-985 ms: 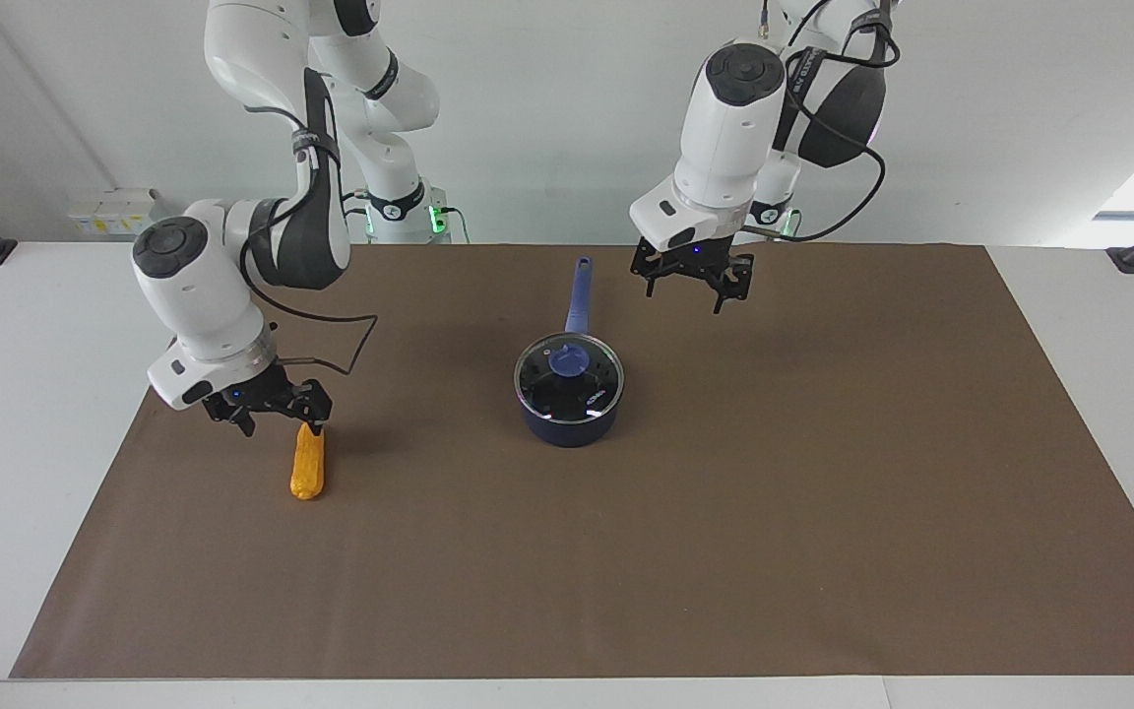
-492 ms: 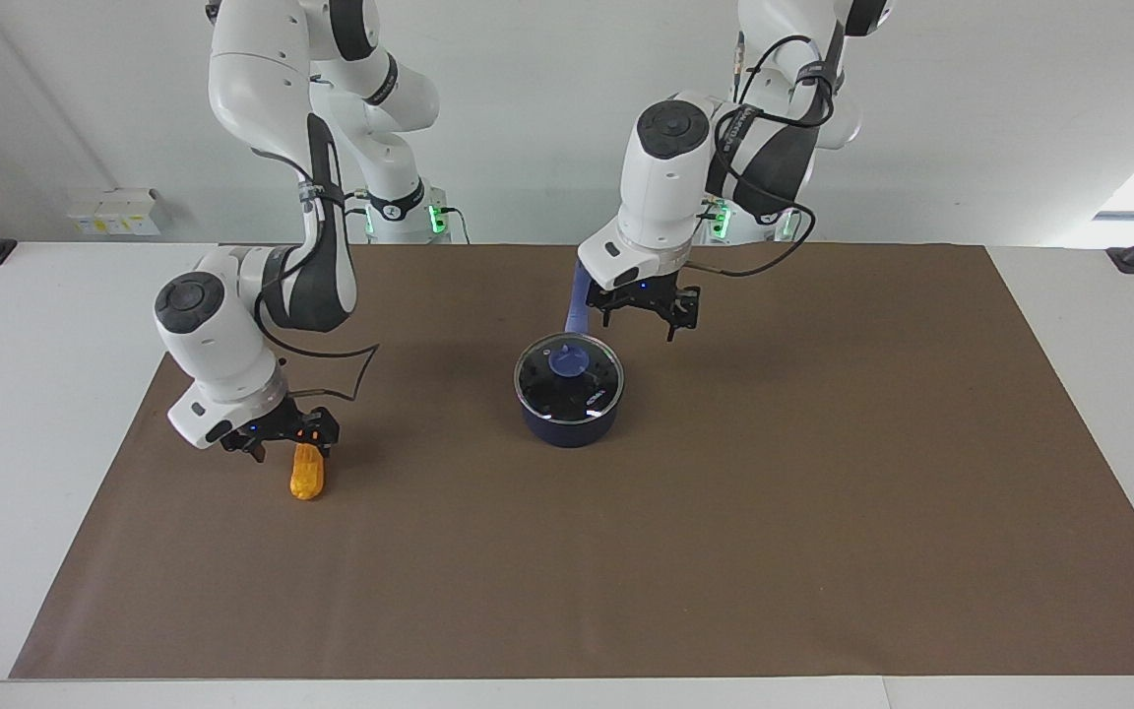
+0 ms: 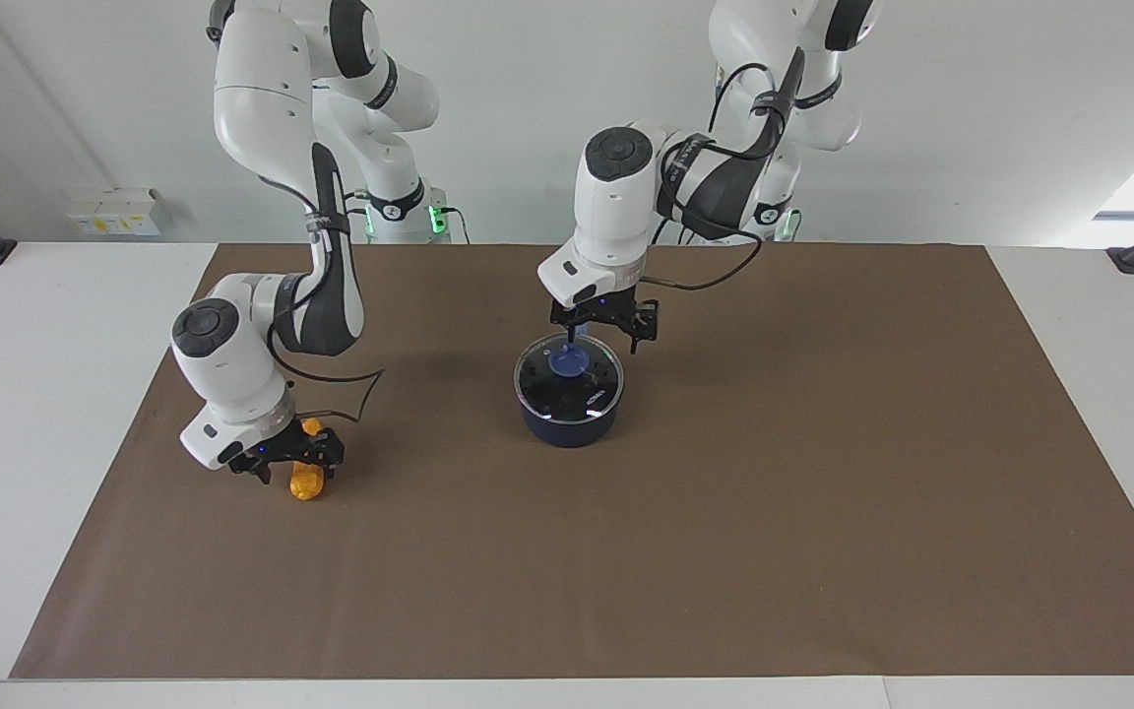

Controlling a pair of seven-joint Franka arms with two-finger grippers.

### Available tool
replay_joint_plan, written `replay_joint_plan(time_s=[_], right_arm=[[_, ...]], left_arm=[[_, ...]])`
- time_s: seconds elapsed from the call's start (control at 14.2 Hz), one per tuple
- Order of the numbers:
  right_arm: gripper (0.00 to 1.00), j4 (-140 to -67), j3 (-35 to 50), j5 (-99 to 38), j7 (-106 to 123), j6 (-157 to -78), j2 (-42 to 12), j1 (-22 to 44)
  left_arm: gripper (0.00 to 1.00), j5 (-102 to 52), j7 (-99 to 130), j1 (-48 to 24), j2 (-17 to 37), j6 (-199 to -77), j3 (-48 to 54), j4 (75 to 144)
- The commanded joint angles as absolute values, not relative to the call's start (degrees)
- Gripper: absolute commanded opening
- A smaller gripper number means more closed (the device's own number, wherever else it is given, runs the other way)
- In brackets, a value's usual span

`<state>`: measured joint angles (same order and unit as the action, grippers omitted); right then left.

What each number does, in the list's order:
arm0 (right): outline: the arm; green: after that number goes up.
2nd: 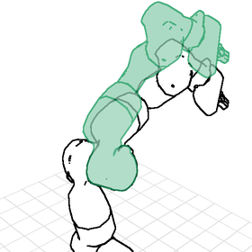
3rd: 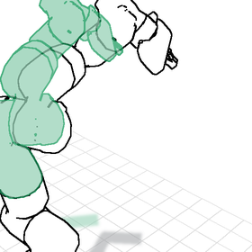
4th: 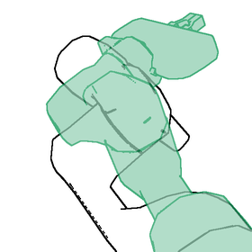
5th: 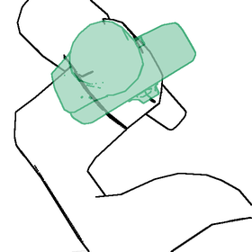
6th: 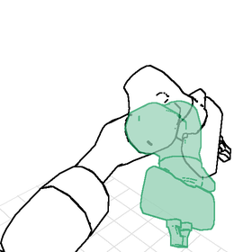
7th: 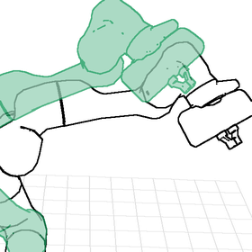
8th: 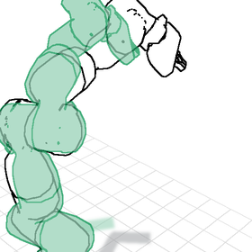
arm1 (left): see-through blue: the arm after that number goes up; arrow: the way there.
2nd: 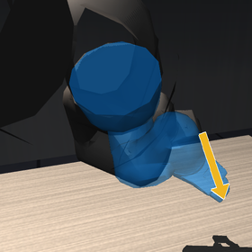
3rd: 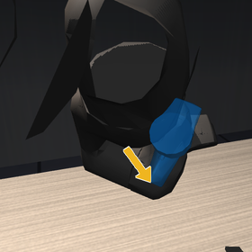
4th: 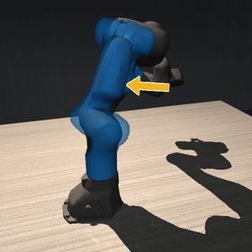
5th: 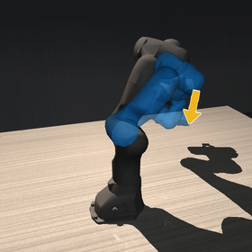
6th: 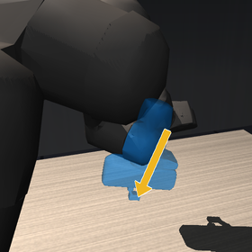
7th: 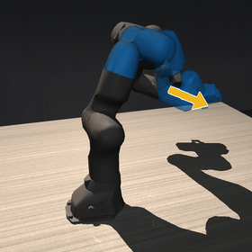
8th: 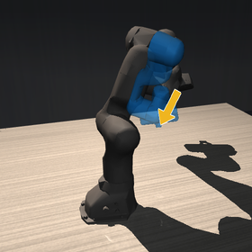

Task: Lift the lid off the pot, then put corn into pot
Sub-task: 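Grasp the lid knob with the left gripper while the right gripper grasps the corn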

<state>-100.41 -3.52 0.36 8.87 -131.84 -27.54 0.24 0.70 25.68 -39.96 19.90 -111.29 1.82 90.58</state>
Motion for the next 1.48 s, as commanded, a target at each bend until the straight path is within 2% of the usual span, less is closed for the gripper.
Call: replay_joint_plan(time_s=[0.0,0.14,0.21,0.28,0.42,0.49,0.98,1.13,1.27,1.34,1.41], right_arm=[[1.00,-101.07,-3.34,0.00,10.37,-133.33,-28.21,-0.09],[1.00,-101.16,-3.25,0.00,10.37,-133.50,-28.30,-0.09],[0.94,-101.16,-3.34,0.09,10.81,-133.51,-28.39,-0.09],[0.65,-101.16,-3.25,0.09,11.59,-133.51,-28.39,-0.17],[0.13,-101.07,-3.25,0.09,13.01,-133.42,-28.39,-0.09],[0.00,-100.99,-3.25,0.09,13.18,-133.42,-28.39,-0.09],[0.00,-98.45,-3.25,0.18,13.36,-129.83,-28.30,-0.18],[0.00,-97.21,-3.25,0.09,13.10,-128.41,-28.04,-0.09],[0.00,-97.12,-3.34,0.17,12.83,-128.32,-27.34,0.00],[0.00,-97.12,-3.25,0.18,12.83,-128.32,-27.07,0.00],[0.00,-97.12,-3.34,0.18,12.83,-128.32,-26.98,-0.09]], left_arm=[[1.00,2.02,28.39,-42.27,24.07,-111.89,0.79,86.67],[1.00,2.72,31.27,-43.24,26.35,-112.15,0.70,85.00],[1.00,4.20,32.42,-43.33,26.98,-112.06,0.88,84.21],[1.00,4.39,32.61,-43.33,27.24,-112.06,0.88,84.29],[1.00,4.39,32.61,-43.33,27.25,-111.62,0.88,84.20],[1.00,4.39,32.61,-43.24,27.25,-111.45,0.88,84.20],[1.00,4.22,34.98,-43.33,27.16,-111.09,0.88,84.20],[0.95,4.04,36.47,-43.33,27.16,-111.27,0.88,84.20],[0.73,4.39,37.61,-43.33,27.16,-111.27,0.88,84.20],[0.58,4.39,37.70,-43.42,27.07,-111.18,0.88,84.20],[0.36,4.57,37.71,-43.42,27.07,-111.27,0.88,84.20]])
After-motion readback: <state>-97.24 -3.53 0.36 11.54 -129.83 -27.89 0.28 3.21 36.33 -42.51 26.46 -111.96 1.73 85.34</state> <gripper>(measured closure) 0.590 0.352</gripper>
